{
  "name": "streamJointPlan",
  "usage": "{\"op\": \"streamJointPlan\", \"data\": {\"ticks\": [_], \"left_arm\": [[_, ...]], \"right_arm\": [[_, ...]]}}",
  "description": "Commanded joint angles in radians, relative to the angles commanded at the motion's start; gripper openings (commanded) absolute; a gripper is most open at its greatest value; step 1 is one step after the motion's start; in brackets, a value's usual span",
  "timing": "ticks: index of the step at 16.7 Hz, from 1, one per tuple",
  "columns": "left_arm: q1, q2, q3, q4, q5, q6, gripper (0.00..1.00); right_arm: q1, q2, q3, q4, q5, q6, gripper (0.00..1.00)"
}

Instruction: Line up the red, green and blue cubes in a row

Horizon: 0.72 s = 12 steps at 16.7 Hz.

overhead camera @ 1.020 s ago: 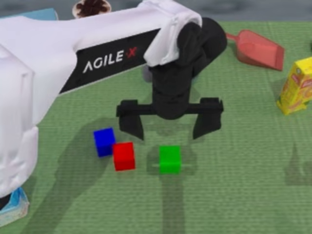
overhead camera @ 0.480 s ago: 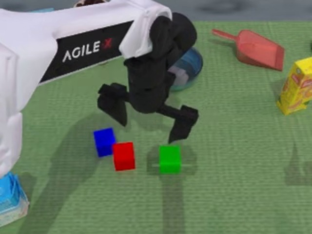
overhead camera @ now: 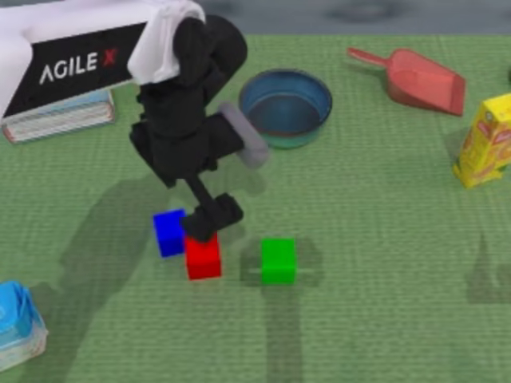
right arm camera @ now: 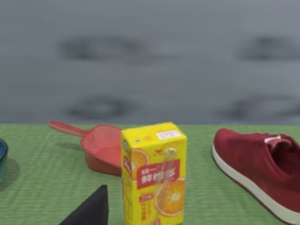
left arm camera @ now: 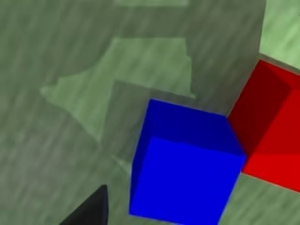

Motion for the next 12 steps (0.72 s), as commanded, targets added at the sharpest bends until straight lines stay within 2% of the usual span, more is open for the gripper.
{"op": "streamJointPlan", "data": {"ticks": [3, 5, 12], "left_arm": [[0.046, -0.025, -0.036, 0.019, 0.001, 0.195, 1.0], [0.067, -0.04, -0.053, 0.03, 0.002, 0.273, 1.0], [0.073, -0.045, -0.06, 0.035, 0.001, 0.309, 1.0]], "right_arm": [[0.0, 0.0, 0.0, 0.0, 0.0, 0.0, 1.0], [0.0, 0.0, 0.0, 0.0, 0.0, 0.0, 1.0], [0.0, 0.0, 0.0, 0.0, 0.0, 0.0, 1.0]]}}
